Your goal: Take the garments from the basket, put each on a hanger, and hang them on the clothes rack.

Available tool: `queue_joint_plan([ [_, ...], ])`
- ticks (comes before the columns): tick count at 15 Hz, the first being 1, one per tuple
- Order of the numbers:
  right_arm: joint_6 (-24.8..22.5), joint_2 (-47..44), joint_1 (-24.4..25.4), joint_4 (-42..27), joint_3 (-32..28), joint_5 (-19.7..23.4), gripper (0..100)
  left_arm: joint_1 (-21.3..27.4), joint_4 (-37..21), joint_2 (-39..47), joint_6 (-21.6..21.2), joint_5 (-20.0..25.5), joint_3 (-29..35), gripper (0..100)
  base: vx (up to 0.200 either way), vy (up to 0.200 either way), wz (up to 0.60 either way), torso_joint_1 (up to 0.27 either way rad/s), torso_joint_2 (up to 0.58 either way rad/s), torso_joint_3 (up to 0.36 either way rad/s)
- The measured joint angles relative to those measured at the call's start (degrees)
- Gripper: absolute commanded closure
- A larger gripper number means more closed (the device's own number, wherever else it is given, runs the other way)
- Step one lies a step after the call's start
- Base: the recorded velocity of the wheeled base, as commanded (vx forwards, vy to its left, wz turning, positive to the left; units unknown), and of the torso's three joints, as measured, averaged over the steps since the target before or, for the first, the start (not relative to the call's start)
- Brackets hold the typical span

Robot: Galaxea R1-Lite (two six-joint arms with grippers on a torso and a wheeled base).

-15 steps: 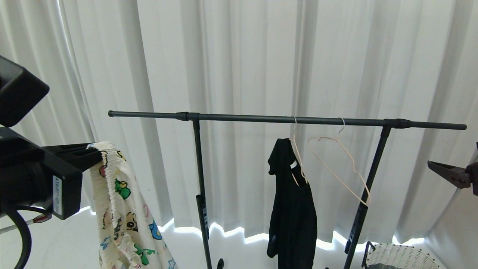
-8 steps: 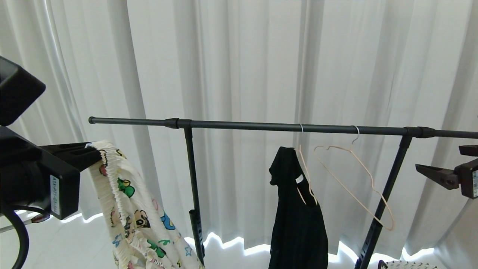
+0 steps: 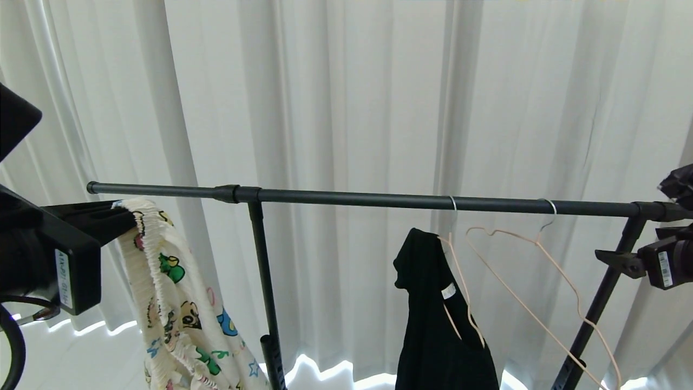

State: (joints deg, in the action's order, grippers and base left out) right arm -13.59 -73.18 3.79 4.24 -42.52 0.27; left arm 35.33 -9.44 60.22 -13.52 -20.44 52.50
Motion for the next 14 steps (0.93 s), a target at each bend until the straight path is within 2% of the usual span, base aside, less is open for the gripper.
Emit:
queue_joint_plan([
  [3,0.07,-2.86,0.06,-0.06,1.10,0.66,0,-0.55,1.37,0.00,-0.02,0.00,-0.17,100,0.000,0.000,0.00,0.000,0.00,0.000],
  [6,1.12,-5.86,0.17,0.44,4.62,3.63,0,-1.97,1.80,-0.13,0.00,0.00,0.00,100,0.000,0.000,0.00,0.000,0.00,0.000],
  [14,4.35,-16.87,0.50,7.46,7.17,7.09,0,-3.08,1.78,0.22,0.06,0.00,-0.99,100,0.000,0.000,0.00,0.000,0.00,0.000],
])
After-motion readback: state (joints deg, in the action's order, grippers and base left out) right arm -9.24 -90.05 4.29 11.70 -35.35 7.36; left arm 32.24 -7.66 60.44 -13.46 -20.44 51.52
